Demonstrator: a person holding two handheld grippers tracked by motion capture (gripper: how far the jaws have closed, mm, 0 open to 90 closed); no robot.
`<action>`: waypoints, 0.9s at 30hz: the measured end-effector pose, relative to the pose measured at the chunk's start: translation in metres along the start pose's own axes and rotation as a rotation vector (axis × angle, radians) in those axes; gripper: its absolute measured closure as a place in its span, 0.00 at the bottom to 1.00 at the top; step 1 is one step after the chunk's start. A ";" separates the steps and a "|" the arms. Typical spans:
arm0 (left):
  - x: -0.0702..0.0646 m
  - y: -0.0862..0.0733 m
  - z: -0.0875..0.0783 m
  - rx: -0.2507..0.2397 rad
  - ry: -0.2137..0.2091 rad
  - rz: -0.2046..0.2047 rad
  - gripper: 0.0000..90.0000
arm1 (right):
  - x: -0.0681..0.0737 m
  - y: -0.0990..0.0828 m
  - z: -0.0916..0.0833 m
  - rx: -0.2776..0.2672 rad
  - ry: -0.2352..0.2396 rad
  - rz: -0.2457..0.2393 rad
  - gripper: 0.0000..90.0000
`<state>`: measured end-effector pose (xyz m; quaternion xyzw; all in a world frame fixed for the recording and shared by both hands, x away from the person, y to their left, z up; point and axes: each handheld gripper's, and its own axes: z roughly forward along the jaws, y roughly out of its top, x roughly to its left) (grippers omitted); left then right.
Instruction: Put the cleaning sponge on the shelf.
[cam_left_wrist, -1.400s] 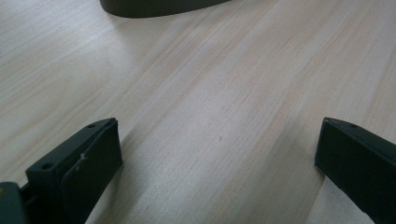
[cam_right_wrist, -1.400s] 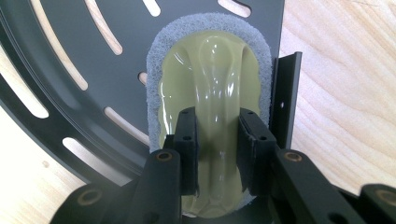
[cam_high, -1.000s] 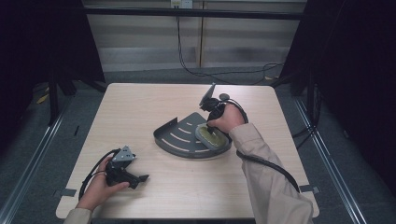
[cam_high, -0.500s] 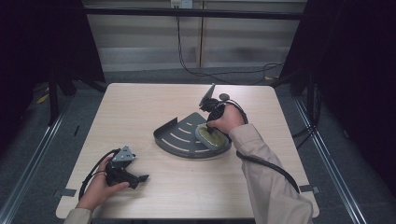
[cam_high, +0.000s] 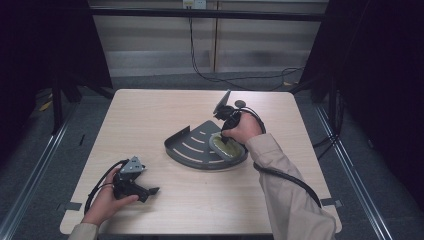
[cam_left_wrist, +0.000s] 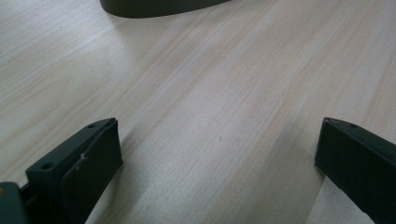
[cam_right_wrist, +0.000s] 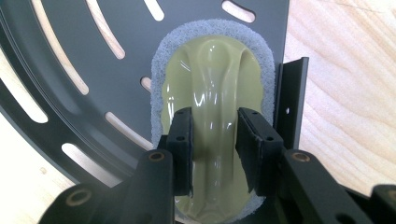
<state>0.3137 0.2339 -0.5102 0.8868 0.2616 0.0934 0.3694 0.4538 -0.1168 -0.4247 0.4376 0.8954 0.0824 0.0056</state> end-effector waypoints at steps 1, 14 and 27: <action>0.000 0.000 0.000 0.000 -0.001 -0.003 0.00 | 0.000 0.000 -0.001 -0.003 -0.001 0.003 0.72; 0.000 0.000 0.000 0.000 0.001 0.002 0.00 | -0.004 -0.003 -0.009 -0.053 -0.015 0.036 0.46; 0.000 0.000 0.000 0.001 0.001 0.001 0.00 | -0.003 -0.008 -0.020 -0.088 -0.060 0.011 0.29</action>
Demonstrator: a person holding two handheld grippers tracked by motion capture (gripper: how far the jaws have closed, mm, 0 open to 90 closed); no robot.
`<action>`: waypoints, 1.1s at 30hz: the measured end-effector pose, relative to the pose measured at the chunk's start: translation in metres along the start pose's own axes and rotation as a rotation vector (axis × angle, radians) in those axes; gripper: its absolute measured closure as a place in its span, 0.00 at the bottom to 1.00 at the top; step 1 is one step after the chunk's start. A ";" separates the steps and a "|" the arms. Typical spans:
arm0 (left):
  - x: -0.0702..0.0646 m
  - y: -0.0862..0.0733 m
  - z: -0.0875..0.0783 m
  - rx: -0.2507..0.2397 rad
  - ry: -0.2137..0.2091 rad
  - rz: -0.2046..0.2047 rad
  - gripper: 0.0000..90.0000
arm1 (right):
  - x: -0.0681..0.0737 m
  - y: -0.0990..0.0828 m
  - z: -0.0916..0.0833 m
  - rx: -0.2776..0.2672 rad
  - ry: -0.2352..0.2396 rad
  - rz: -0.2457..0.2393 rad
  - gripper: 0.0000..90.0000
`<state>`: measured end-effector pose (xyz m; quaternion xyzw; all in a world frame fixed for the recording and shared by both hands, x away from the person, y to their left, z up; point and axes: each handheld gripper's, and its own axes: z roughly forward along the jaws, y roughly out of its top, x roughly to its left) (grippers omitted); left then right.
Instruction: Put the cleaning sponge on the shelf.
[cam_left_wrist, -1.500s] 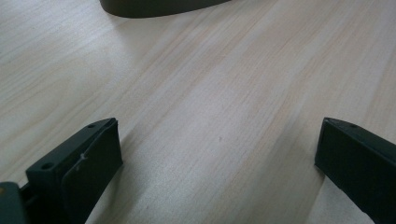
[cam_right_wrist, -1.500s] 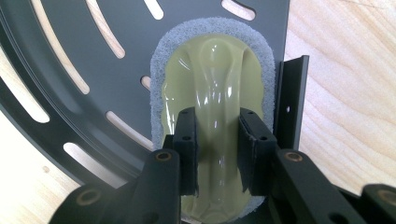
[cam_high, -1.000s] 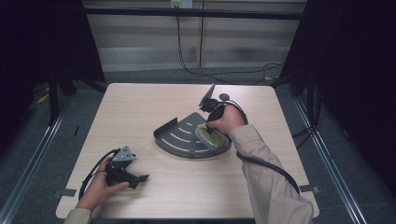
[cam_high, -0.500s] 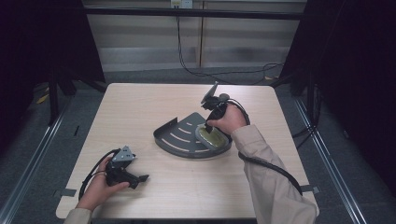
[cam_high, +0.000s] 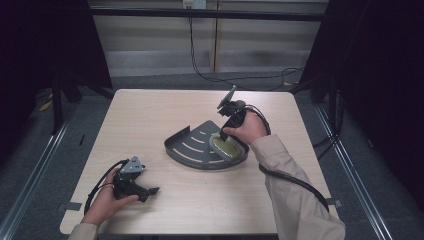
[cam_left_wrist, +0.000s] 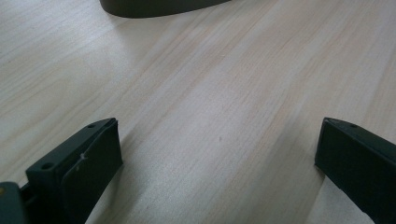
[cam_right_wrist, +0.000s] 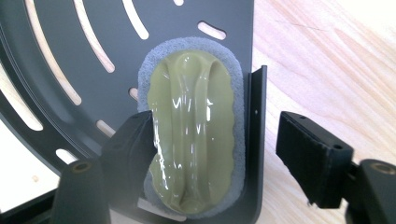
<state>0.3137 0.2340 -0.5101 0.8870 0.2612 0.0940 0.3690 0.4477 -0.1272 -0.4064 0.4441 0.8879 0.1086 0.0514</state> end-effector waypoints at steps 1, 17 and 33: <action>0.000 0.000 0.000 -0.001 -0.002 -0.002 0.00 | 0.000 0.000 -0.001 -0.002 0.001 -0.005 0.29; 0.000 0.000 0.000 -0.001 0.000 -0.001 0.00 | 0.007 -0.009 -0.012 -0.018 0.017 -0.064 0.24; 0.000 0.000 0.000 -0.001 -0.003 -0.004 0.00 | 0.010 -0.025 -0.022 -0.033 0.035 -0.092 0.24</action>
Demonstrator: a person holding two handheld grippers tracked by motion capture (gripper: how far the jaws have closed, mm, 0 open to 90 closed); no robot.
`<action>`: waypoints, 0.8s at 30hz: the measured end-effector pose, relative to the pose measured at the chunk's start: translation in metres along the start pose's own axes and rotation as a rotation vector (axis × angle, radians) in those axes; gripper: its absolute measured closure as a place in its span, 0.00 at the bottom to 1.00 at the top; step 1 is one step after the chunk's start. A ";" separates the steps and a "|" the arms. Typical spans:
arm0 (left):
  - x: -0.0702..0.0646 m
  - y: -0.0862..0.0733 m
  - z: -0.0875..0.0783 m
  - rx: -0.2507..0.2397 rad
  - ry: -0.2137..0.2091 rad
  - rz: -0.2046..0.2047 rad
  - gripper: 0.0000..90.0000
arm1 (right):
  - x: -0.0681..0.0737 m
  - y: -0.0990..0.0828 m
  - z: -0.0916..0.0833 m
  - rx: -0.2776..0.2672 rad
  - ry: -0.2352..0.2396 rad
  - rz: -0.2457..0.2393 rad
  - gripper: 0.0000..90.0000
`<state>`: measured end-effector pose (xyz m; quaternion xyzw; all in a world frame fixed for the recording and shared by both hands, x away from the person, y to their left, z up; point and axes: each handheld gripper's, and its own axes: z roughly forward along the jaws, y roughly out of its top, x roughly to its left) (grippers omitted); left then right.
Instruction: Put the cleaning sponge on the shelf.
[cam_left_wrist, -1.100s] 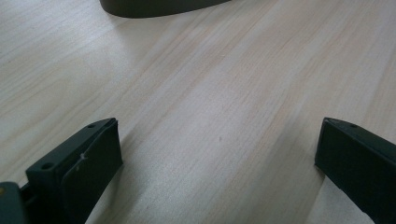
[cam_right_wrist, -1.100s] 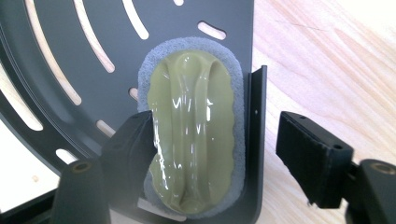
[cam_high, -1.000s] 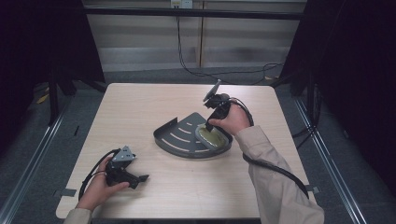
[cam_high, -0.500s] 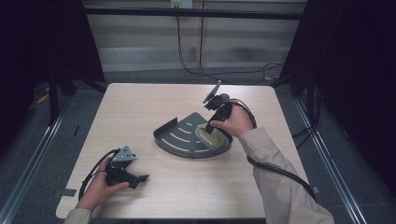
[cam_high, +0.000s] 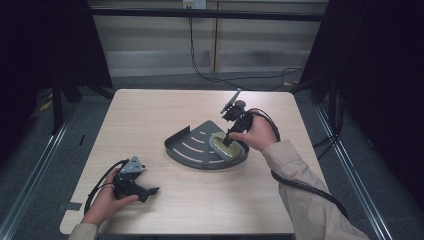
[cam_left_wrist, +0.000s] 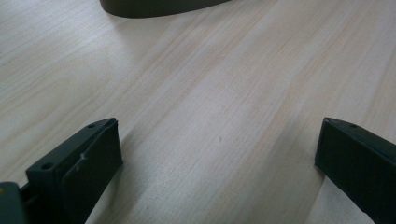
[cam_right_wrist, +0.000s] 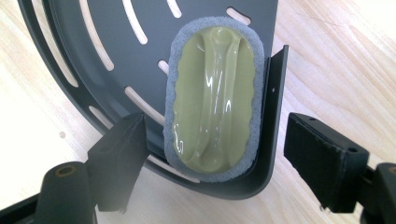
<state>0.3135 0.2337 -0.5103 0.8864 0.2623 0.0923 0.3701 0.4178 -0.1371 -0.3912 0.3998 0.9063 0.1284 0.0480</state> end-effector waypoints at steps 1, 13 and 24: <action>0.000 0.000 0.000 0.000 0.000 0.000 0.00 | 0.000 -0.001 -0.001 -0.001 0.001 -0.004 0.24; 0.000 0.000 0.000 -0.002 0.005 0.002 0.00 | -0.009 -0.024 -0.011 -0.014 0.003 -0.002 0.23; 0.000 0.000 0.000 -0.003 0.006 0.004 0.00 | -0.012 -0.051 -0.008 -0.029 0.016 -0.004 0.23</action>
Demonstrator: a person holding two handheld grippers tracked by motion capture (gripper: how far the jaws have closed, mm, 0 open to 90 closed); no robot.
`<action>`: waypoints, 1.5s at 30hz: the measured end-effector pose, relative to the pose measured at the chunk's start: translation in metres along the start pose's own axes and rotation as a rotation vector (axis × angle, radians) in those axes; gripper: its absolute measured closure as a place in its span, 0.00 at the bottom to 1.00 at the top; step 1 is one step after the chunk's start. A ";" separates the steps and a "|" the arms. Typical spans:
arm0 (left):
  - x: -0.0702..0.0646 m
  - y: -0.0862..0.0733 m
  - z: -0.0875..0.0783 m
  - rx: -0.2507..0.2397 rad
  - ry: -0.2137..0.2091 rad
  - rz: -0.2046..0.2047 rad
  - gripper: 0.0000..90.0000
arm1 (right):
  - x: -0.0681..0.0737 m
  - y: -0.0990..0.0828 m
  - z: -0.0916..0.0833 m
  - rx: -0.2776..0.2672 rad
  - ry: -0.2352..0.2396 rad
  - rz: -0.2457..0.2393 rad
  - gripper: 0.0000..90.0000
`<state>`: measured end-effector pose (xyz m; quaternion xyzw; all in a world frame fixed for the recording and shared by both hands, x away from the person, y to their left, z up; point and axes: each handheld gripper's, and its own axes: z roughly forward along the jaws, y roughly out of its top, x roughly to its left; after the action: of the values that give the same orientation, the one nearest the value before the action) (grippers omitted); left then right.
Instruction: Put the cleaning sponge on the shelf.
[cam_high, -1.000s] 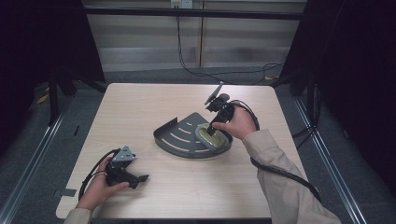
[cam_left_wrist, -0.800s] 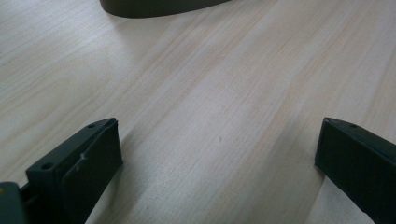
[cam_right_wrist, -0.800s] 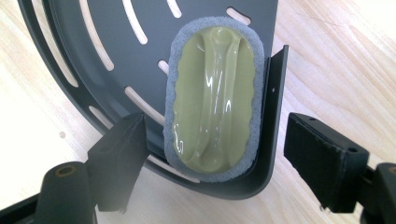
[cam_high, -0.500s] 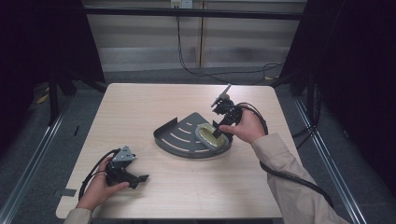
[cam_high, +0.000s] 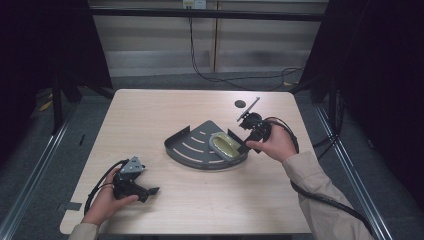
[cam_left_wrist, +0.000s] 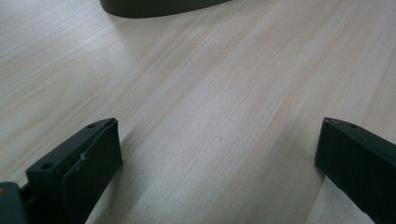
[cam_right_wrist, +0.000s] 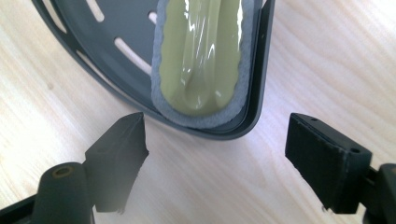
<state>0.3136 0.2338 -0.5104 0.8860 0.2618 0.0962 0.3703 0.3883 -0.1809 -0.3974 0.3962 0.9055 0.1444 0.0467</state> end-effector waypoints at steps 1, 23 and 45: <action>0.000 0.000 0.000 0.000 -0.003 -0.004 0.00 | 0.000 -0.002 0.000 -0.004 0.003 -0.004 0.23; 0.000 0.000 0.000 0.008 -0.004 0.005 0.00 | 0.004 -0.043 0.001 -0.029 0.029 -0.059 0.18; 0.000 0.000 0.000 0.008 -0.001 0.009 0.00 | 0.000 -0.087 0.012 -0.055 0.053 -0.071 0.18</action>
<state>0.3139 0.2342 -0.5101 0.8888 0.2581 0.0961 0.3664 0.3294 -0.2340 -0.4348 0.3583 0.9157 0.1778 0.0385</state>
